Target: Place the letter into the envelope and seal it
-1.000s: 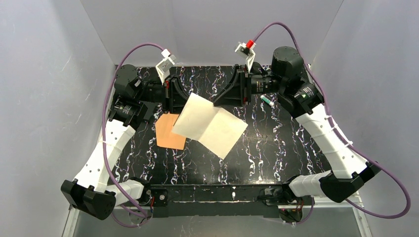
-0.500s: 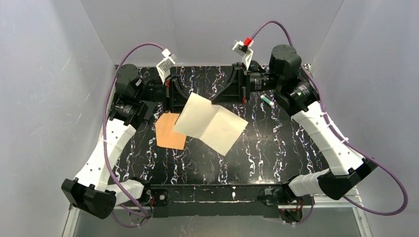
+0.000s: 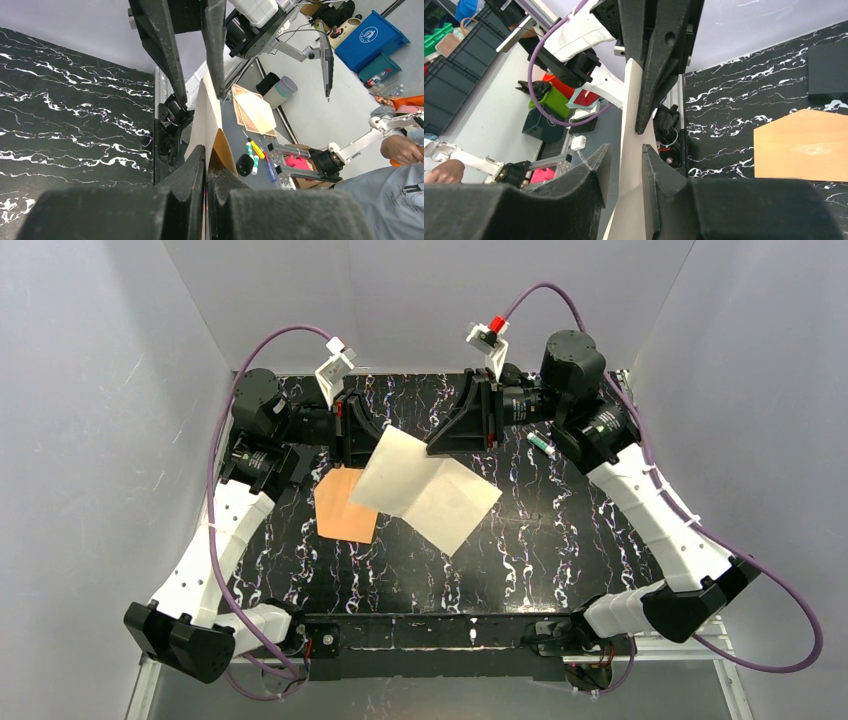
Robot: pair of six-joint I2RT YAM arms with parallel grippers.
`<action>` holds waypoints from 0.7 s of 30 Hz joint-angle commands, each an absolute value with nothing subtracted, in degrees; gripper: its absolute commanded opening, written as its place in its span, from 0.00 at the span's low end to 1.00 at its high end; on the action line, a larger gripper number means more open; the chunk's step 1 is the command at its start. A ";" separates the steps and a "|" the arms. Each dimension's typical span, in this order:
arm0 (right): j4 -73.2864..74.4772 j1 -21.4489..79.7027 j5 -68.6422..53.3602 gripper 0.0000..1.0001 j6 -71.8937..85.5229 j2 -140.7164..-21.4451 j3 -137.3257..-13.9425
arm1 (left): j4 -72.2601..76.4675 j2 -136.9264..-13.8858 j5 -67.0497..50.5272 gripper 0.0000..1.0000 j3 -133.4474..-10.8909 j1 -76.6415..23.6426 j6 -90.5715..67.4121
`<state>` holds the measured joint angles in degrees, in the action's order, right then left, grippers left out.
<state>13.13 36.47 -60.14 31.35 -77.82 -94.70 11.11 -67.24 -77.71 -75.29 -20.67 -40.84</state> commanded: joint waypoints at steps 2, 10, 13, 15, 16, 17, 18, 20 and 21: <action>17.11 37.16 -57.81 0.35 27.72 -78.56 -95.76 | 11.69 -65.77 -77.49 0.00 -77.13 -20.21 -40.34; 16.88 37.62 -54.21 0.01 27.90 -77.63 -97.54 | 11.78 -65.53 -76.69 0.06 -77.28 -19.99 -40.04; 17.14 37.61 -50.35 0.01 26.40 -76.34 -97.99 | 11.37 -64.61 -75.27 0.31 -76.53 -18.50 -39.23; 16.48 37.62 -47.70 0.01 25.12 -74.71 -97.53 | 10.25 -62.78 -73.44 0.49 -75.48 -16.55 -37.51; 15.77 37.62 -46.08 0.01 24.68 -73.78 -97.03 | 9.27 -61.70 -72.23 0.55 -75.12 -15.48 -35.95; 15.06 37.62 -44.52 0.01 24.20 -72.95 -96.55 | 7.04 -60.60 -70.53 0.61 -75.03 -14.36 -33.49; 14.66 37.62 -42.69 0.01 23.40 -72.08 -96.29 | 2.37 -59.56 -67.59 0.66 -76.09 -13.56 -28.97; 14.68 37.62 -37.10 0.01 21.99 -70.68 -96.24 | -15.64 -58.04 -56.03 0.77 -80.20 -13.19 -15.92; 14.41 37.62 -33.77 0.01 21.63 -70.18 -96.47 | -21.46 -57.44 -49.81 0.81 -81.88 -13.16 -12.05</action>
<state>18.15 37.32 -45.58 25.19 -74.96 -95.18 2.09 -62.39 -68.58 -75.48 -14.22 -31.22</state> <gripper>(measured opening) 0.026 0.730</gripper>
